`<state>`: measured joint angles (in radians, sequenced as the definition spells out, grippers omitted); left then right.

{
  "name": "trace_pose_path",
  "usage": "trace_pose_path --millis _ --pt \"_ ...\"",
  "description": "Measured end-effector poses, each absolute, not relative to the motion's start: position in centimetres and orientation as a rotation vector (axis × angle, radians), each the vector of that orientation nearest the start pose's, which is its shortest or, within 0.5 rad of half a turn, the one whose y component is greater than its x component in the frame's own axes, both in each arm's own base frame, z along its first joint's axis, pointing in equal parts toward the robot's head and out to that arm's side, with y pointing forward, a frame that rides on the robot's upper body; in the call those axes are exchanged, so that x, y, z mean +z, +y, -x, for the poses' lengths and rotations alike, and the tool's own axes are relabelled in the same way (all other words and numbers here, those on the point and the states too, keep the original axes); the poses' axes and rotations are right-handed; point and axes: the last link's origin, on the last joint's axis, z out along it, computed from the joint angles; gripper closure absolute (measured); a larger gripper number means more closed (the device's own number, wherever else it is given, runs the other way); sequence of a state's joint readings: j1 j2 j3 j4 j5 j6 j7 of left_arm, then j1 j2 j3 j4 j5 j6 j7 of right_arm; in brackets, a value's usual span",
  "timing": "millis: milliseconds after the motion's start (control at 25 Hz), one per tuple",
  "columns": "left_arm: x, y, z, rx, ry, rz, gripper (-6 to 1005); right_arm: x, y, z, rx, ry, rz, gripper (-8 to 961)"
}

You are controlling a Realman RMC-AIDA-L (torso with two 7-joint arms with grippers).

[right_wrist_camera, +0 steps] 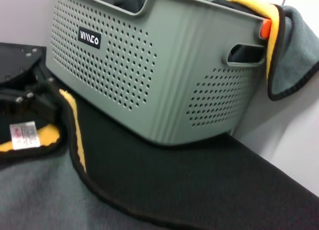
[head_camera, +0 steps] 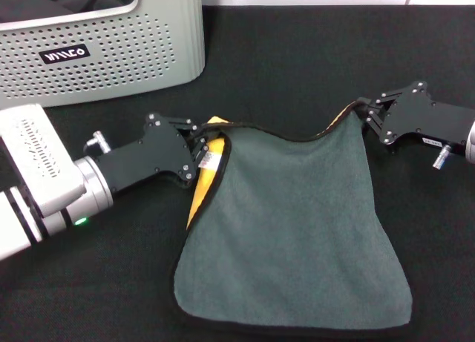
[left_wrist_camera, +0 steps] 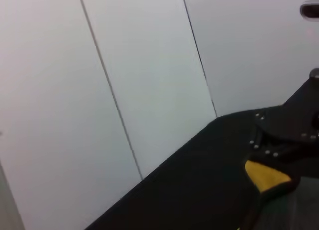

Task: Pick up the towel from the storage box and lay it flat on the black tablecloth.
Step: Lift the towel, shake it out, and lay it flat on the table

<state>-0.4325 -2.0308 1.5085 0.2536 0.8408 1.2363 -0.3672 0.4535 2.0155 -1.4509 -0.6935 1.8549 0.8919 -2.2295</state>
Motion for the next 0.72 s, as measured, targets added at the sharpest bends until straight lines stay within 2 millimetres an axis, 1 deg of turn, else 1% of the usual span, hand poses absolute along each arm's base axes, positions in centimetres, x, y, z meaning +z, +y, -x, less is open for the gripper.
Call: trace_pose_path --millis 360,480,720 --pt "-5.3 33.1 28.7 -0.487 0.063 2.395 974 -3.4 37.8 -24.7 0.384 0.075 2.463 931" --pt "-5.5 33.6 28.8 -0.450 0.052 2.394 974 -3.4 37.8 -24.7 0.383 0.076 2.463 931" --pt "-5.6 33.6 29.1 -0.449 -0.034 2.434 975 -3.5 37.8 -24.7 0.383 0.076 2.465 930"
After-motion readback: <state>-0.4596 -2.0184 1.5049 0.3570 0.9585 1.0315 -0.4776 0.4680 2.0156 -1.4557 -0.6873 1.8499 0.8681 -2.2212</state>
